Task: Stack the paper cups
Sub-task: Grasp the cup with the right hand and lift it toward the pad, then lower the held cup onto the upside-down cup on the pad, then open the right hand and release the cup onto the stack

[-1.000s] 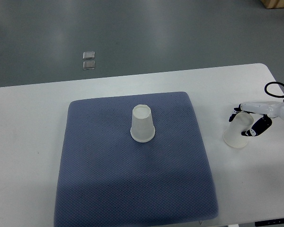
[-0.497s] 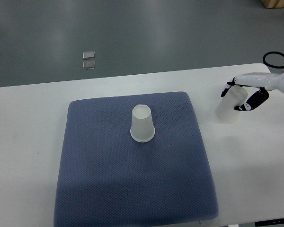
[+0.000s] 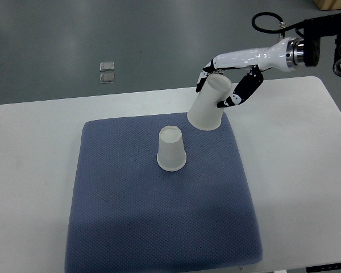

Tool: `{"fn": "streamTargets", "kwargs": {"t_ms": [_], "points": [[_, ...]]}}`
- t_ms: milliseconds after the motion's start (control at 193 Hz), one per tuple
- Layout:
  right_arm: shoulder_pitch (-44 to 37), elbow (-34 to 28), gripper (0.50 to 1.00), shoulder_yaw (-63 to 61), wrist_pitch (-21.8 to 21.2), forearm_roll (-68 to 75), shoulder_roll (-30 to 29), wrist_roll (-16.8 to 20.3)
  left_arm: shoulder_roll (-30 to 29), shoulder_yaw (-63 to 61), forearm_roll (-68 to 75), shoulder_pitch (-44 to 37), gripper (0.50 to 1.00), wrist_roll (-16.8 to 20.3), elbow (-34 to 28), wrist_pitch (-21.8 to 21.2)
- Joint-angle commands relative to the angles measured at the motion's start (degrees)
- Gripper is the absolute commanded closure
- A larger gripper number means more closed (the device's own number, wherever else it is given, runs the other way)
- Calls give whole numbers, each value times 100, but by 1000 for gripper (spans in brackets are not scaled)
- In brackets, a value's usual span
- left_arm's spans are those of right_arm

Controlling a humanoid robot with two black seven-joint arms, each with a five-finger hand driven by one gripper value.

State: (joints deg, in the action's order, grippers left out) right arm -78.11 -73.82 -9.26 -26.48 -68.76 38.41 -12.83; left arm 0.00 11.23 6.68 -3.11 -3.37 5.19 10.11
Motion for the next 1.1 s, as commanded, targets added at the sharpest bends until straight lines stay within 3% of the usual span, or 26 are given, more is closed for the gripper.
{"fn": "streamTargets", "kwargs": {"t_ms": [0,549,984,1093], "points": [[-196,0,795,-6,-85,3,-317,9,0,-7,0,3,500,3,0,0],[-231,316,779,3,-94,-50,-1134,255,0,-7,0,3,500,-6,0,0],[-20,641,744,82,-33,-111,-1486,369,0,2,0,3,500,3,0,0],[67,703,711,91,-15,-120,-1539,369,0,2,0,-5,500,3,0,0]]}}
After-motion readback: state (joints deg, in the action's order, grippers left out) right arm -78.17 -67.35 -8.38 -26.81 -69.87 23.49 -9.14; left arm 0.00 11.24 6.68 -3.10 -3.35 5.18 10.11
